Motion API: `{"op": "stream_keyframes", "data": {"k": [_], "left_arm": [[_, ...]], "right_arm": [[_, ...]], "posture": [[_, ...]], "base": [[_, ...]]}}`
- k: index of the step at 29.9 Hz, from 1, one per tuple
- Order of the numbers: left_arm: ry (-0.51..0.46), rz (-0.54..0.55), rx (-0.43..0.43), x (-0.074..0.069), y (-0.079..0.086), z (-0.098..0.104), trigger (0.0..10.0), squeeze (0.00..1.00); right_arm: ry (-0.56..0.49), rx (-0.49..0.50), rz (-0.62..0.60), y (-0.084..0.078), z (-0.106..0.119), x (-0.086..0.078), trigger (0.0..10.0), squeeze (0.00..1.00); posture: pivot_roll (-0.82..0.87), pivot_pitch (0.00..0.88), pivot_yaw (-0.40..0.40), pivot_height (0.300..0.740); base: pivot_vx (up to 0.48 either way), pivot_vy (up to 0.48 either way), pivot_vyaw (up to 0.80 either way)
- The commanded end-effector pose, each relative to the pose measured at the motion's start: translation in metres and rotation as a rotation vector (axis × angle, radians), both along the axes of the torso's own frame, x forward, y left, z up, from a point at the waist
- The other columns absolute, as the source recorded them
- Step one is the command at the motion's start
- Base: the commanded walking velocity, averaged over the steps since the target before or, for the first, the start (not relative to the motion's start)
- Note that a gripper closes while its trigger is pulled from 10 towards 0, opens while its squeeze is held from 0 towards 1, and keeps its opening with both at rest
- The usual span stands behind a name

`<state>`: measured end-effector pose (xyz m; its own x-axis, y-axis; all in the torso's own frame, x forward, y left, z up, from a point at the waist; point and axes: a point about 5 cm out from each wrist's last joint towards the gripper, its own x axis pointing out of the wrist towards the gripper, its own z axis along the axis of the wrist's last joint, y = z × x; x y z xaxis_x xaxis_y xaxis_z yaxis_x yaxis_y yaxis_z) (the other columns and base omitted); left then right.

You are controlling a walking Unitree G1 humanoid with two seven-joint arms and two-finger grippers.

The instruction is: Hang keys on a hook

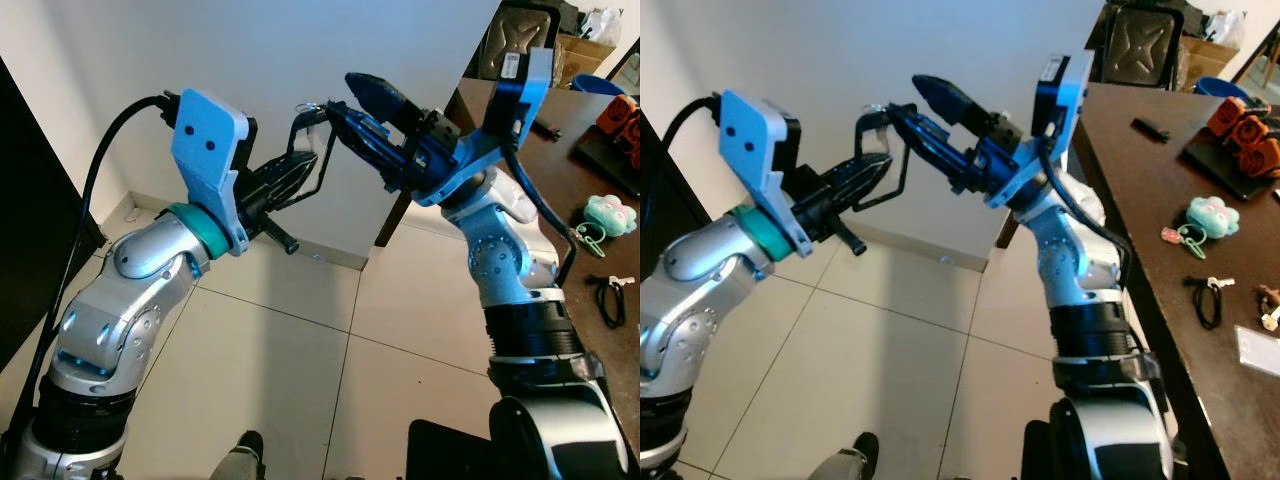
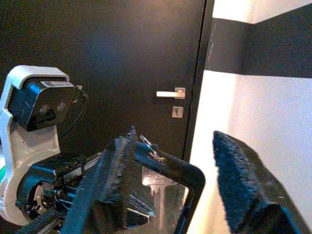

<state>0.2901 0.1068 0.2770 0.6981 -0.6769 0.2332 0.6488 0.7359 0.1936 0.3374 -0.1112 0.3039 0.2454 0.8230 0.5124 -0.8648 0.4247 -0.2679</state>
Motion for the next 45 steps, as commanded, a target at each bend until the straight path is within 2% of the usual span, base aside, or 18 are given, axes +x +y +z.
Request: {"op": "stream_keyframes", "data": {"k": [1,2,5,6,11,12,15,25,38,40,41,44,45], "left_arm": [[-0.004,-0.019,0.007,-0.002,-0.004,0.000,3.8,0.00],[-0.004,-0.020,0.007,-0.002,-0.005,0.000,3.7,0.00],[-0.003,-0.021,0.007,-0.002,-0.005,0.000,3.7,0.00],[-0.002,-0.022,0.007,-0.002,-0.005,-0.001,3.7,0.00],[0.000,-0.023,0.007,-0.003,-0.005,-0.001,3.7,0.00],[0.001,-0.022,0.008,-0.003,-0.005,-0.001,3.7,0.00],[0.003,-0.022,0.007,-0.004,-0.005,-0.002,3.6,0.00],[0.004,-0.025,0.008,-0.003,-0.005,-0.002,3.6,0.00],[0.003,-0.024,0.011,-0.003,-0.005,-0.002,3.5,0.00],[-0.004,-0.020,0.012,-0.003,-0.004,0.000,3.8,0.00],[-0.004,-0.020,0.012,-0.003,-0.004,0.000,3.8,0.00],[-0.017,-0.027,0.017,-0.003,-0.006,0.001,4.4,0.00],[-0.017,-0.027,0.017,-0.003,-0.006,0.001,4.4,0.00]], "right_arm": [[-0.063,-0.056,0.014,0.003,0.008,-0.005,10.0,1.00],[-0.085,-0.122,0.022,0.007,0.006,-0.006,10.0,0.29],[-0.099,-0.167,0.029,0.009,0.004,-0.007,10.0,0.29],[-0.118,-0.214,0.026,0.011,0.002,-0.008,10.0,0.00],[-0.168,-0.250,-0.037,0.010,0.009,-0.004,10.0,0.00],[-0.195,-0.247,-0.062,0.009,0.015,-0.003,0.0,0.00],[-0.229,-0.222,-0.088,0.007,0.025,-0.003,0.0,0.00],[-0.232,-0.221,-0.091,0.007,0.024,-0.003,0.0,0.00],[-0.156,-0.183,-0.051,0.000,0.011,-0.002,0.0,0.00],[-0.102,-0.108,-0.042,-0.004,0.009,0.000,0.0,0.00],[-0.102,-0.108,-0.042,-0.004,0.009,0.000,0.0,0.00],[-0.023,0.033,0.029,-0.005,0.007,-0.002,0.0,0.00],[-0.023,0.033,0.029,-0.005,0.007,-0.002,0.0,0.00]], "posture": [[0.11,0.083,-0.050,0.740],[0.11,0.084,-0.050,0.740],[0.11,0.084,-0.050,0.740],[0.10,0.086,-0.052,0.740],[0.11,0.089,-0.053,0.740],[0.11,0.091,-0.052,0.740],[0.11,0.091,-0.054,0.740],[0.10,0.091,-0.054,0.740],[0.11,0.085,-0.055,0.740],[0.10,0.081,-0.054,0.740],[0.10,0.081,-0.054,0.740],[0.10,0.080,-0.054,0.740],[0.10,0.080,-0.054,0.740]], "base": [[0.000,0.000,0.00],[0.000,0.000,0.00],[0.000,0.000,0.00],[0.000,0.000,0.00],[0.000,0.000,0.00],[0.000,0.000,0.00],[0.000,0.000,0.00],[0.000,0.000,0.00],[0.000,0.000,0.00],[0.000,0.000,0.00],[0.000,0.000,0.00],[0.000,0.000,0.00],[0.000,0.000,0.00]]}}
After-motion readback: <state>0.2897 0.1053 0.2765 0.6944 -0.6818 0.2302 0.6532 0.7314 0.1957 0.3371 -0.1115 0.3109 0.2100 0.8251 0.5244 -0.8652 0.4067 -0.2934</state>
